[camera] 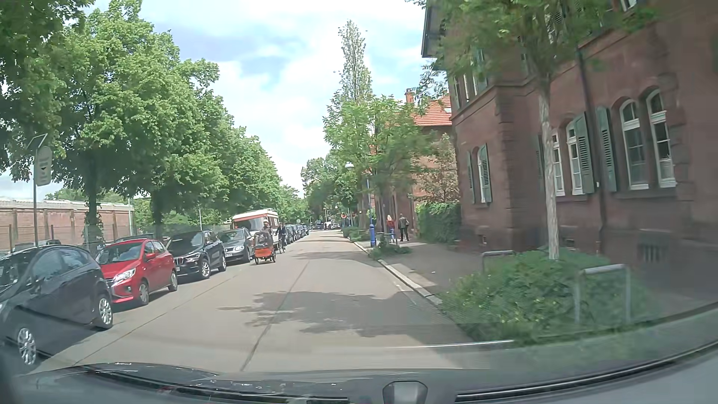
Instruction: Follow the waypoints while adhering to traffic rules and regulations
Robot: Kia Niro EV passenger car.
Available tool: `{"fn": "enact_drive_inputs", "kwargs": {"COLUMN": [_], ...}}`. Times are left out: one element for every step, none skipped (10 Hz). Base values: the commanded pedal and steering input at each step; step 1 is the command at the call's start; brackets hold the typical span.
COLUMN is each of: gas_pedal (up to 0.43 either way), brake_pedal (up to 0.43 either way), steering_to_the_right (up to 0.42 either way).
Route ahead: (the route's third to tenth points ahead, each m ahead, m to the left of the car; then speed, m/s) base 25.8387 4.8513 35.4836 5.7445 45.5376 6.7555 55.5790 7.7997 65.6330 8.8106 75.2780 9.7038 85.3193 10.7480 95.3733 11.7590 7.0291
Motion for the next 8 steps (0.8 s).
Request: {"fn": "enact_drive_inputs", "kwargs": {"gas_pedal": [0.079,0.079,0.087,0.087,0.098,0.098,0.098,0.098], "brake_pedal": [0.000,0.000,0.000,0.000,0.000,0.000,0.000,0.000], "steering_to_the_right": [-0.062,-0.056,-0.053,-0.052,-0.050,-0.045,-0.041,-0.038]}}
